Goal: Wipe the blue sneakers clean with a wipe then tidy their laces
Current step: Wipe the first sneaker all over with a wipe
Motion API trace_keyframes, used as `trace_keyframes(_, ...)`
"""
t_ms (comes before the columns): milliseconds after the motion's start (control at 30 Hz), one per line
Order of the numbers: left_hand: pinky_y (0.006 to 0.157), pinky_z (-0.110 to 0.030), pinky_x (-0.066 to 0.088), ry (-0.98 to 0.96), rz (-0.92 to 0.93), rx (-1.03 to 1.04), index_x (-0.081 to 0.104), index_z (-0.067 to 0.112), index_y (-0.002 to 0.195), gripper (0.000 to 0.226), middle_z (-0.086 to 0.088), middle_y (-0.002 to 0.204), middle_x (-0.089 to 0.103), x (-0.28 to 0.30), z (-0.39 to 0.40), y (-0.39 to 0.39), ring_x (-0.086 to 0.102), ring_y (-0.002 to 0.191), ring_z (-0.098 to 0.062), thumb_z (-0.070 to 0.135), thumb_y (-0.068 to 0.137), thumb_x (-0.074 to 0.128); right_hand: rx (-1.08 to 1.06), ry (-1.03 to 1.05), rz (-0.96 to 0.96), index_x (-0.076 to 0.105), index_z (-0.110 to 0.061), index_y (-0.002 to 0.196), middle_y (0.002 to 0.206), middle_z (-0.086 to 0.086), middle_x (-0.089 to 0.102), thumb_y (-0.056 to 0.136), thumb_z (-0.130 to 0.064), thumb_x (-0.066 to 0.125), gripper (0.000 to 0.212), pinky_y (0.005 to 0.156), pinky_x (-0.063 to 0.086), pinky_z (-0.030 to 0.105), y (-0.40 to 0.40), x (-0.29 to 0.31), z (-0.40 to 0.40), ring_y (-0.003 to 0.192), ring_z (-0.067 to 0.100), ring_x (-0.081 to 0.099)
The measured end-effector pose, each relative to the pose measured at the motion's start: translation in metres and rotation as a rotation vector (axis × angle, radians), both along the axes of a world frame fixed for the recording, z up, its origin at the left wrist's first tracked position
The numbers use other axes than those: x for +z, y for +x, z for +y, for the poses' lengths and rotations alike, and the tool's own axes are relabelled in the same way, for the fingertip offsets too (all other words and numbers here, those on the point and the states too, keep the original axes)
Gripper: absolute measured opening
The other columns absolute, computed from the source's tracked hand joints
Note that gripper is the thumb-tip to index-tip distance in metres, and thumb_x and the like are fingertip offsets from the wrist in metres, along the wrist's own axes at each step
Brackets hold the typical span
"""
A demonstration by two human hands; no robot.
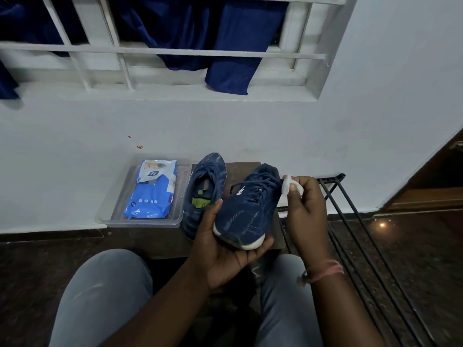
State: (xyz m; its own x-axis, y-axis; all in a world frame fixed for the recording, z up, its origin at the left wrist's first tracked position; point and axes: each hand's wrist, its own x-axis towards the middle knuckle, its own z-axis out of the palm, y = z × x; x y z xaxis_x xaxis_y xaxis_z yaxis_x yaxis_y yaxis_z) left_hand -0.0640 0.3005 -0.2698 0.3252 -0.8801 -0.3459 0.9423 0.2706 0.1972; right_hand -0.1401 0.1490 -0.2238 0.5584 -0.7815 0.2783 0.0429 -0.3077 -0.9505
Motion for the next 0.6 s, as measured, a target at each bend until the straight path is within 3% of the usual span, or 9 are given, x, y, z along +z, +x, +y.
trace_keyframes(67,0.117,-0.062,0.032,-0.012,-0.023,0.003,0.055,0.005,0.145,0.075,-0.023,0.148,0.053,-0.002,0.003,0.0,0.045,0.141,-0.043,0.057,0.091,0.064,0.037,-0.054,0.014,0.061,-0.016,0.101,0.098,-0.008,0.068,0.102,-0.014,0.055,0.007,0.076,0.049,0.016,-0.015,0.005,0.014,0.09,0.003,0.063)
trace_keyframes(200,0.116,-0.058,0.035,-0.008,-0.056,0.037,0.062,0.005,0.138,0.07,-0.022,0.146,0.056,0.0,0.007,-0.002,0.06,0.127,-0.04,0.06,0.096,0.054,0.186,-0.182,0.214,0.065,-0.025,0.093,0.091,-0.009,0.068,0.097,-0.022,0.063,0.005,0.074,0.055,0.03,-0.022,0.015,0.036,0.085,0.008,0.066)
trace_keyframes(267,0.118,-0.055,0.034,0.025,-0.087,0.065,0.067,0.004,0.133,0.067,-0.021,0.144,0.058,0.002,0.009,-0.002,0.063,0.124,-0.038,0.058,0.098,0.049,0.205,-0.354,0.327,0.066,-0.024,0.092,0.091,-0.01,0.066,0.095,-0.023,0.067,0.003,0.075,0.05,0.023,-0.022,0.015,0.045,0.086,0.005,0.062)
trace_keyframes(333,0.112,-0.051,0.043,0.059,-0.13,0.071,0.071,0.005,0.128,0.064,-0.019,0.14,0.062,0.003,0.011,-0.004,0.067,0.12,-0.035,0.056,0.097,0.048,0.204,-0.471,0.366,0.068,-0.021,0.093,0.093,-0.009,0.063,0.094,-0.02,0.069,0.001,0.075,0.044,0.014,-0.022,0.011,0.051,0.087,0.005,0.058)
trace_keyframes(467,0.099,-0.047,0.056,0.066,-0.134,0.031,0.074,0.006,0.124,0.059,-0.016,0.134,0.067,0.001,0.013,-0.01,0.07,0.115,-0.032,0.052,0.097,0.049,0.164,-0.511,0.386,0.073,-0.02,0.096,0.095,-0.007,0.064,0.094,-0.015,0.069,0.007,0.079,0.036,0.001,-0.02,0.008,0.063,0.089,0.007,0.058)
trace_keyframes(600,0.1,-0.045,0.055,0.088,-0.113,0.013,0.079,0.004,0.112,0.062,-0.017,0.121,0.073,-0.003,0.014,-0.01,0.074,0.105,-0.032,0.056,0.096,0.048,0.325,-0.486,0.373,0.075,-0.021,0.092,0.091,-0.01,0.066,0.091,-0.012,0.07,0.01,0.079,0.044,0.015,-0.027,0.008,0.082,0.086,0.003,0.059)
